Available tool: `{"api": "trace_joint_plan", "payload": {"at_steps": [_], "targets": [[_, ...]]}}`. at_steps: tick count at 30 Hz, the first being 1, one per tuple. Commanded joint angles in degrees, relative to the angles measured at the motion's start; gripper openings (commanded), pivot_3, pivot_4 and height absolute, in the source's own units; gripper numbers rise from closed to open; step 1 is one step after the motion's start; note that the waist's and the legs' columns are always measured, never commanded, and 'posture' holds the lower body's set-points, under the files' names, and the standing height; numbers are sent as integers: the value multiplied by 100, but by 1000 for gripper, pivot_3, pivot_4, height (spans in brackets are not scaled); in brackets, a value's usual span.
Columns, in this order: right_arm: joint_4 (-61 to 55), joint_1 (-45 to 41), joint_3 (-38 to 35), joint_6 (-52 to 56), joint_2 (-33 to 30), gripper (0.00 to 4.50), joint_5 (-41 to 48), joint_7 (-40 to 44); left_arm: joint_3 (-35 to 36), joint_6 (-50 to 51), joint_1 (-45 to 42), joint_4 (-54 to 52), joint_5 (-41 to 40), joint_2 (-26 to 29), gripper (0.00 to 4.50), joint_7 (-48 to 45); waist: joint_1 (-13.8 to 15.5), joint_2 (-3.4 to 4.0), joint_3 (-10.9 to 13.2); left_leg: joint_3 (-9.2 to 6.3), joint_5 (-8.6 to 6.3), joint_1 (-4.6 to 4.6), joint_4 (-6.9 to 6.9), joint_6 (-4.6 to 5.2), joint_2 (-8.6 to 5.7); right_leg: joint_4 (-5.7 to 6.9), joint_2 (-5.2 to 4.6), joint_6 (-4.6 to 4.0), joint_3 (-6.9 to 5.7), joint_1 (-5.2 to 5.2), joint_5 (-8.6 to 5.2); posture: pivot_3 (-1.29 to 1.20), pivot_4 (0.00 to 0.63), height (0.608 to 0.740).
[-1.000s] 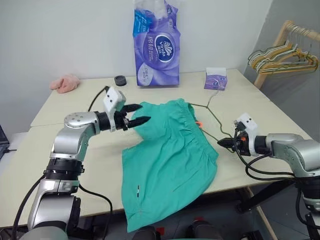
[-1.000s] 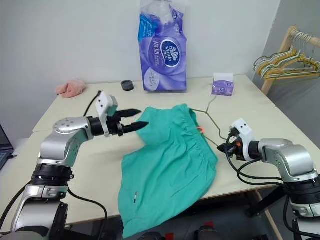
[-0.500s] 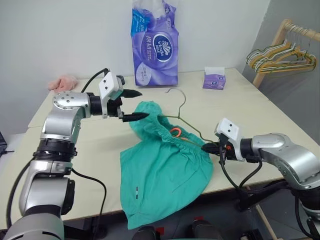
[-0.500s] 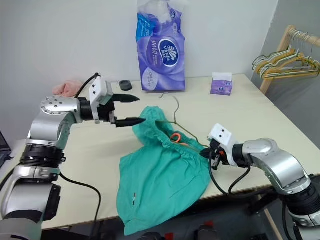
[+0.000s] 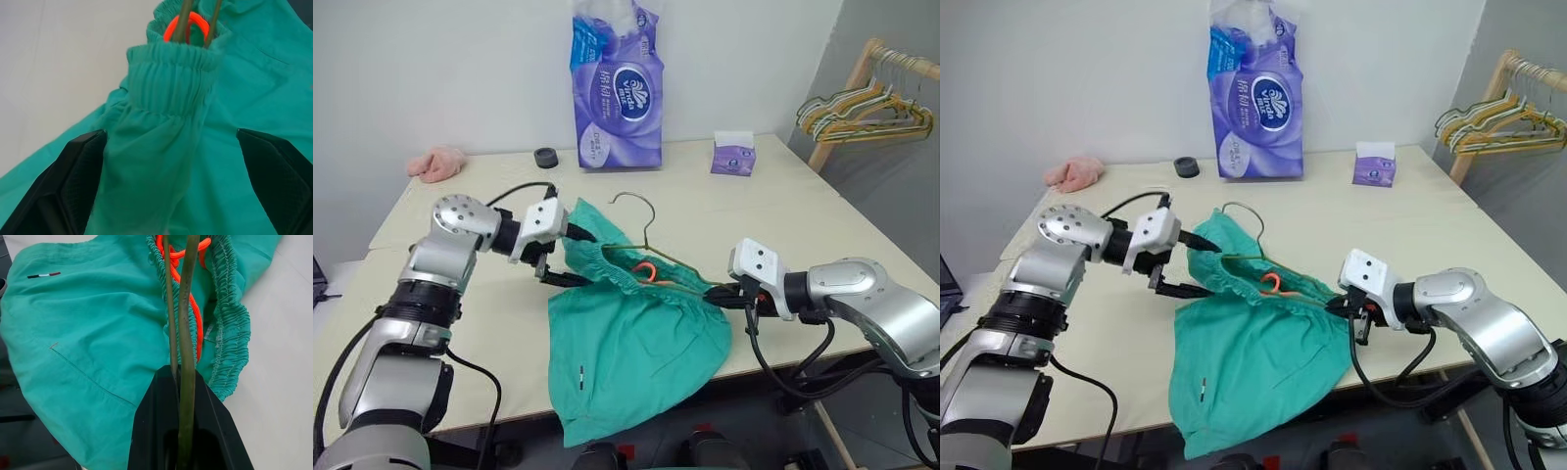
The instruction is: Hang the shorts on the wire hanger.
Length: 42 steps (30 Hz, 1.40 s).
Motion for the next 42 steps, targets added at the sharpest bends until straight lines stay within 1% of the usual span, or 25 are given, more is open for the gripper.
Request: {"api": "trace_joint_plan", "payload": {"at_steps": [1,3,6,17,20,22,25,28,33,35,36,38,40,42], "targets": [[-226,-203,-134,-114,-4,0,39,38,-42,-128,20,-92,5,-108,4489,-51,0,0,0,0,0,0,1,0,0,1,0,0,0,0,0,-91,5,740],[-256,-201,-142,-119,1,0,50,46,-46,-134,11,-41,37,-175,4489,-18,-1,0,0,1,0,0,1,0,0,1,0,0,1,0,0,-92,4,740],[-302,-188,-160,-113,6,0,85,63,-3,-45,-5,10,30,-258,3937,40,-2,0,0,0,0,0,1,0,1,1,0,0,-1,0,0,-92,3,740],[-295,-186,-248,-301,120,0,177,120,31,294,202,-318,-92,-306,700,0,-3,-1,-1,0,0,0,1,0,0,1,0,0,1,0,0,-87,0,740],[-244,-177,-266,-519,163,0,111,164,56,367,242,-405,-105,-329,17,9,-2,-1,-1,0,0,0,2,0,0,1,0,0,1,0,0,-86,0,740],[-222,-170,-281,-636,168,0,73,202,70,389,260,-434,-108,-336,17,20,-2,-2,-1,0,0,0,2,0,0,2,0,0,0,0,0,-86,0,740],[-170,-116,-262,-884,4,0,-29,408,88,413,277,-455,-101,-344,17,36,-2,-2,-1,1,0,0,2,0,0,3,0,0,1,0,0,-86,0,740],[124,-27,-112,-1532,-325,659,-675,480,93,420,286,-476,-96,-331,0,29,-1,-1,-2,2,0,0,2,0,0,2,0,0,1,0,0,-86,0,740],[648,306,-387,-2184,-960,2316,-1164,657,111,388,263,-435,-75,-310,0,21,4,-5,-3,4,0,0,3,0,0,1,1,0,2,1,0,-87,0,740],[916,502,-619,-2373,-1148,2915,-1257,614,109,322,255,-367,-57,-314,0,42,10,-5,-3,5,0,0,3,0,-1,-1,0,0,2,2,0,-88,0,740],[1049,616,-787,-2406,-1231,3286,-1269,582,106,287,253,-336,-50,-317,0,53,11,-5,-3,6,0,1,3,0,0,-1,0,0,2,2,0,-88,0,740],[1185,789,-1045,-2397,-1312,3925,-1226,569,98,251,250,-304,-48,-321,0,68,10,-5,-3,6,0,1,3,0,0,1,0,0,2,3,0,-88,0,740],[1166,1196,-1577,-1978,-1225,4478,-847,549,107,218,236,-260,-48,-337,0,101,12,-5,-4,6,0,2,3,0,1,3,1,0,2,3,1,-95,0,740],[812,1589,-2146,-1302,-761,4478,-198,285,126,196,204,-194,-54,-353,0,127,13,-16,-11,3,0,2,3,0,4,2,2,-1,0,4,0,-99,0,740]]}}
